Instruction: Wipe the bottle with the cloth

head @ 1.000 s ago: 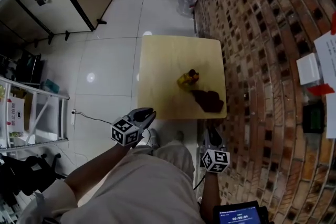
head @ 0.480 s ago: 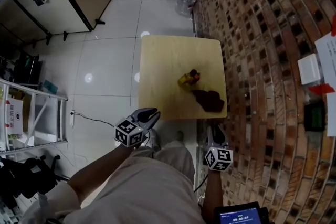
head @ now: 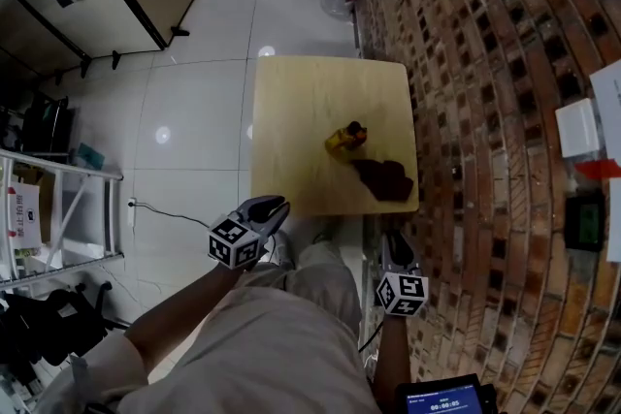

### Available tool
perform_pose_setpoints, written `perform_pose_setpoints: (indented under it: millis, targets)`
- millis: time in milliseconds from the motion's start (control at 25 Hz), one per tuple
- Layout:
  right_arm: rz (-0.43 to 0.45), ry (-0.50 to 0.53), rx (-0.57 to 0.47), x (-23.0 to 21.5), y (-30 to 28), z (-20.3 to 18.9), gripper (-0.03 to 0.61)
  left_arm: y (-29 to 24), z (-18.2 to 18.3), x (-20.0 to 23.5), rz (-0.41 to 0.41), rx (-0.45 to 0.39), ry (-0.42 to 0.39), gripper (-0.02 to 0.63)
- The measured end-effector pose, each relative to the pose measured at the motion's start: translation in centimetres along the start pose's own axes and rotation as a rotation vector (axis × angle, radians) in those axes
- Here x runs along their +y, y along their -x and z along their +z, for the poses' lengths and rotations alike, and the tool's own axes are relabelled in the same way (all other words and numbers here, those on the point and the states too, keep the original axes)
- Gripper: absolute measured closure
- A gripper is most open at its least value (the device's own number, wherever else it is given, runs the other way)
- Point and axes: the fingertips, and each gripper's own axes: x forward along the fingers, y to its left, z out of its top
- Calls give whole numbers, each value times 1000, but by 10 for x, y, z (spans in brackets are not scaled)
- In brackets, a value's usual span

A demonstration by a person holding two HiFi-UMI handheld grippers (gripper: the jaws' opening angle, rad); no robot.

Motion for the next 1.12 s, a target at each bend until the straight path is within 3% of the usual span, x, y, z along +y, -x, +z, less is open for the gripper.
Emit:
perform_pose_setpoints:
  millis: [120, 400, 680, 840, 1120]
  targets:
    - [6, -1, 16, -12, -14, -1, 484, -13, 2, -5, -3, 21, -12, 546]
    - [48, 57, 99, -37, -61, -1, 410, -40, 8, -12, 22, 49, 5, 528]
    - [-9, 47, 202, -80, -96, -1, 376, -77, 25, -21, 51, 77, -3, 517]
    - [25, 81, 307, -93, -106, -15, 397, -101, 32, -26, 74, 88, -13, 517]
    - [111, 95, 326, -105, -125, -16, 404, -117, 38, -32, 151, 77, -1, 517]
